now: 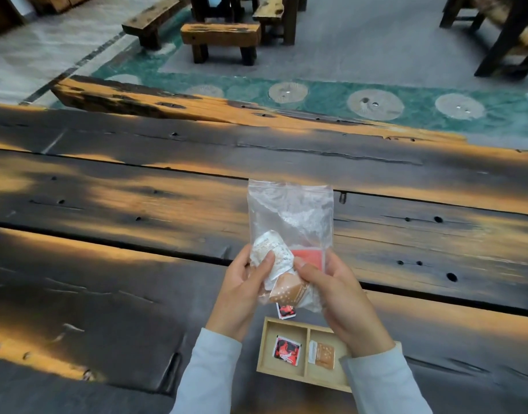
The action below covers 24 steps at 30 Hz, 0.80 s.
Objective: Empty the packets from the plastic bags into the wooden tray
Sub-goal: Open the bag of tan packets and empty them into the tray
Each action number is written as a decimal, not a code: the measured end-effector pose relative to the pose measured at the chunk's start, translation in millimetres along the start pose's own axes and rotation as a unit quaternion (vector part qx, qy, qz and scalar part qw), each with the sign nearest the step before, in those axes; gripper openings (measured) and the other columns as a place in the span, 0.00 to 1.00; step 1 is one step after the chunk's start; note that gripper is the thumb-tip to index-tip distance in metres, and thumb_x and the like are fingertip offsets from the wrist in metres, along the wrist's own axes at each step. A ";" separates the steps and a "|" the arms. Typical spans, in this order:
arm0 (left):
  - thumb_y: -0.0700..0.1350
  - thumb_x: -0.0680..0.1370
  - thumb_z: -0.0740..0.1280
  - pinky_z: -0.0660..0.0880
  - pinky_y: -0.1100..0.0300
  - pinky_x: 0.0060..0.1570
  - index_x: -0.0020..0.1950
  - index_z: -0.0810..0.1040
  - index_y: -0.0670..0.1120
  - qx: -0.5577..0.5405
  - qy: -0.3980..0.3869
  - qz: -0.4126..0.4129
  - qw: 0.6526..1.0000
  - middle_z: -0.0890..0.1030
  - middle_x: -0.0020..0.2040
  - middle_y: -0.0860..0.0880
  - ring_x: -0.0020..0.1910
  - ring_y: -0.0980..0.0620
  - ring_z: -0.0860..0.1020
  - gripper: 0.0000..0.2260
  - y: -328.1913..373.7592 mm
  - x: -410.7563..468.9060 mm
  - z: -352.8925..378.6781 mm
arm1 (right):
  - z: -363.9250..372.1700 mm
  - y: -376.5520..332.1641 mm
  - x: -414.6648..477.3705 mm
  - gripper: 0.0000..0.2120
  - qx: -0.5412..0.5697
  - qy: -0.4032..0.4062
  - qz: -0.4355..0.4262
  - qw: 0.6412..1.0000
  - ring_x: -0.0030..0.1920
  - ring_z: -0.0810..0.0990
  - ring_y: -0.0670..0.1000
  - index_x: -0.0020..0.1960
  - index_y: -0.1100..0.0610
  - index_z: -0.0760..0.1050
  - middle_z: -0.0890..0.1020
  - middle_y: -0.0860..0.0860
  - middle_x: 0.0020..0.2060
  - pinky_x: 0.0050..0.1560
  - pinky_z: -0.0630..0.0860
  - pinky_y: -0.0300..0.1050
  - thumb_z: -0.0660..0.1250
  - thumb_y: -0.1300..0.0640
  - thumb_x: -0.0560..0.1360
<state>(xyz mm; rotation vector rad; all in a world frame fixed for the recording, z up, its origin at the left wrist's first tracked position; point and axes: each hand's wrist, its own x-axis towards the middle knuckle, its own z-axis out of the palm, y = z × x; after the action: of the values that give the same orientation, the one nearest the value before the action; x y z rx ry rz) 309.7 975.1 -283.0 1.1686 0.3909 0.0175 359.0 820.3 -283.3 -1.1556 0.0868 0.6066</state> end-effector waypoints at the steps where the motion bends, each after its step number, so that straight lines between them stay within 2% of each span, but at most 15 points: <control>1: 0.46 0.76 0.70 0.78 0.46 0.60 0.66 0.76 0.44 -0.008 0.000 -0.008 1.000 0.82 0.60 0.38 0.59 0.41 0.81 0.18 -1.6 1.7 -7.6 | 3.2 1.8 0.3 0.15 0.000 0.000 0.001 1.000 0.52 0.87 0.57 0.65 0.61 0.77 0.87 0.59 0.53 0.48 0.84 0.49 0.68 0.65 0.79; 4: 0.45 0.76 0.71 0.73 0.46 0.64 0.69 0.74 0.47 -0.030 0.021 -0.028 0.999 0.80 0.65 0.41 0.63 0.44 0.79 0.22 -13.4 5.9 -35.7 | 12.2 12.6 4.3 0.16 -0.009 0.012 0.005 1.000 0.57 0.86 0.59 0.66 0.60 0.77 0.87 0.59 0.57 0.56 0.83 0.53 0.65 0.68 0.80; 8: 0.43 0.75 0.69 0.79 0.51 0.51 0.65 0.78 0.49 -0.054 0.064 -0.076 0.994 0.83 0.60 0.43 0.54 0.46 0.83 0.18 -50.5 -0.9 -75.8 | 18.5 31.4 8.5 0.15 -0.030 0.052 0.046 0.997 0.56 0.87 0.53 0.65 0.56 0.79 0.88 0.52 0.56 0.54 0.84 0.49 0.62 0.67 0.82; 10: 0.43 0.75 0.69 0.81 0.50 0.48 0.66 0.77 0.50 -0.065 0.105 -0.120 0.985 0.85 0.57 0.42 0.50 0.44 0.85 0.19 -73.8 -3.2 -98.8 | 20.2 39.0 11.6 0.17 -0.039 0.075 0.054 0.995 0.59 0.86 0.53 0.66 0.55 0.79 0.87 0.52 0.59 0.60 0.81 0.54 0.61 0.67 0.82; 13: 0.39 0.78 0.67 0.80 0.43 0.54 0.70 0.73 0.51 -0.064 0.171 -0.182 0.966 0.83 0.60 0.41 0.51 0.40 0.83 0.21 -100.3 -0.6 -132.9 | 22.8 42.3 17.3 0.18 -0.045 0.103 0.050 0.992 0.64 0.83 0.56 0.64 0.54 0.80 0.87 0.51 0.60 0.69 0.76 0.60 0.61 0.70 0.82; 15: 0.37 0.79 0.66 0.81 0.44 0.49 0.71 0.72 0.51 -0.063 0.200 -0.198 0.958 0.81 0.62 0.40 0.49 0.40 0.83 0.21 -107.7 6.2 -152.8 | 27.4 40.6 19.5 0.19 -0.042 0.112 0.053 0.991 0.62 0.84 0.56 0.61 0.54 0.81 0.88 0.52 0.57 0.66 0.78 0.57 0.60 0.71 0.81; 17: 0.37 0.79 0.65 0.83 0.48 0.43 0.70 0.73 0.51 -0.063 0.221 -0.193 0.954 0.80 0.63 0.39 0.47 0.41 0.83 0.20 -105.5 16.9 -167.6 | 31.3 38.6 19.9 0.18 -0.049 0.113 0.056 0.991 0.59 0.86 0.55 0.63 0.56 0.81 0.88 0.53 0.56 0.58 0.82 0.50 0.61 0.71 0.81; 19: 0.37 0.80 0.65 0.82 0.51 0.43 0.70 0.73 0.52 -0.068 0.232 -0.169 0.956 0.79 0.65 0.39 0.48 0.43 0.82 0.20 -94.6 30.5 -179.5 | 33.9 38.4 19.5 0.18 -0.054 0.108 0.058 0.991 0.57 0.87 0.53 0.64 0.56 0.80 0.88 0.52 0.56 0.53 0.84 0.46 0.61 0.70 0.81; 21: 0.39 0.80 0.64 0.82 0.53 0.41 0.72 0.71 0.52 -0.086 0.227 -0.125 0.962 0.78 0.66 0.40 0.49 0.45 0.81 0.20 -76.8 42.8 -185.6 | 36.5 38.4 18.9 0.18 -0.058 0.110 0.062 0.990 0.57 0.87 0.54 0.64 0.56 0.80 0.88 0.52 0.56 0.52 0.83 0.46 0.62 0.70 0.81; 22: 0.41 0.81 0.63 0.81 0.52 0.43 0.72 0.70 0.53 -0.095 0.219 -0.108 0.965 0.77 0.67 0.41 0.50 0.46 0.81 0.20 -67.4 47.0 -187.3 | 38.0 38.6 18.9 0.17 -0.062 0.113 0.063 0.990 0.57 0.87 0.54 0.64 0.55 0.80 0.88 0.52 0.56 0.52 0.83 0.47 0.62 0.69 0.81; 24: 0.50 0.81 0.62 0.76 0.44 0.56 0.71 0.68 0.58 -0.098 0.201 -0.113 0.968 0.76 0.70 0.44 0.56 0.46 0.79 0.18 -56.3 51.1 -190.8 | 43.0 38.5 18.3 0.17 -0.073 0.116 0.064 0.988 0.57 0.87 0.54 0.64 0.54 0.81 0.88 0.52 0.56 0.53 0.83 0.48 0.62 0.69 0.81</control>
<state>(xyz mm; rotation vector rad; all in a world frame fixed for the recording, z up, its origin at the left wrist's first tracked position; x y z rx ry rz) 288.0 1133.7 -411.8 0.9155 0.8604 0.0937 345.1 875.5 -304.0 -1.3669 0.3230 0.5974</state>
